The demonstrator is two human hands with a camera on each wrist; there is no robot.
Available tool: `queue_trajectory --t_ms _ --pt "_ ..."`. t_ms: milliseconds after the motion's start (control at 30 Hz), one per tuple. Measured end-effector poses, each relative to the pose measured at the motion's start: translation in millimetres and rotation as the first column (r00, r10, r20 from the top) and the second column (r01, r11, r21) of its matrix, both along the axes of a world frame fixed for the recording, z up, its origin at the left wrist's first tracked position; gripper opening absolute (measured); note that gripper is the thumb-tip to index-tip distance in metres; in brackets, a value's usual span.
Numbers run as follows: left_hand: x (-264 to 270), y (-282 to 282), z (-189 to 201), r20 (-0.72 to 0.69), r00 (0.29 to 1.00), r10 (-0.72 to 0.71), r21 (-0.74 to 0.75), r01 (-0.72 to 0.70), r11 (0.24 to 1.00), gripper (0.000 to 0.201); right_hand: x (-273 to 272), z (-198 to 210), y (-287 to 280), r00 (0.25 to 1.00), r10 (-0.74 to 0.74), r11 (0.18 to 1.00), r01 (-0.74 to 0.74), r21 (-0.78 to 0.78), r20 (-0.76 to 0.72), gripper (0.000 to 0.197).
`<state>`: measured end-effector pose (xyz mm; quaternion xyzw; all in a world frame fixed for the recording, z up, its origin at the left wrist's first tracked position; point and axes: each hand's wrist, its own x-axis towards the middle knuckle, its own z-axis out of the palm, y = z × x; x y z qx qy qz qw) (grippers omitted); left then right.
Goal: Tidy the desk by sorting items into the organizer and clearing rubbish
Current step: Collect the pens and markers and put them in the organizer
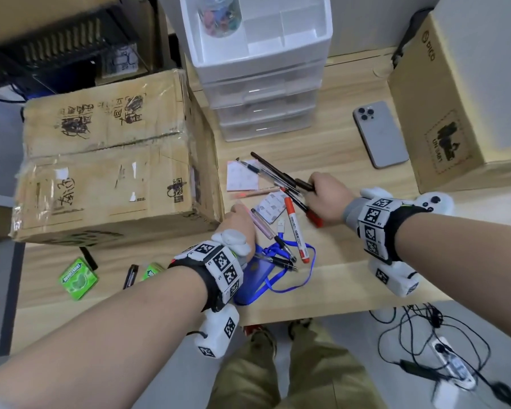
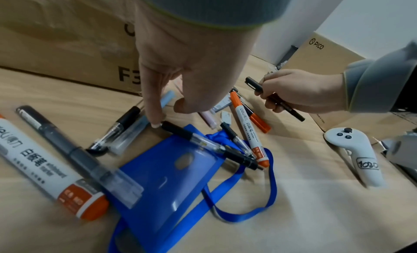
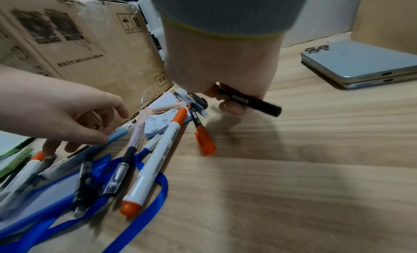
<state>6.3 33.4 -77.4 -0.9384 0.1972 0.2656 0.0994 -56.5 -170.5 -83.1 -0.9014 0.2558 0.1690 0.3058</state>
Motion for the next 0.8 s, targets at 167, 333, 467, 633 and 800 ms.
queue_trajectory --t_ms 167,333,467,633,800 --pt "7 -3 -5 -0.129 0.991 -0.025 0.044 0.031 0.999 0.044 -9 -11 8 0.992 0.116 0.992 -0.119 -0.044 -0.059 0.024" --pt "8 6 3 -0.145 0.971 -0.189 -0.050 0.183 0.982 0.031 -9 -8 5 0.987 0.114 0.986 -0.126 -0.105 -0.114 0.017" --pt "4 5 10 -0.102 0.923 -0.371 -0.165 0.352 0.921 0.029 -9 4 -4 0.964 0.089 0.990 -0.113 -0.082 -0.252 0.017" --pt "-5 9 15 -0.225 0.800 -0.556 -0.229 0.511 0.829 0.015 -16 11 -9 0.969 0.093 0.995 -0.082 0.055 -0.230 0.020" --pt "-20 16 11 -0.279 0.739 -0.613 -0.295 0.541 0.787 0.022 -17 7 6 0.980 0.103 0.985 -0.076 0.157 -0.170 0.012"
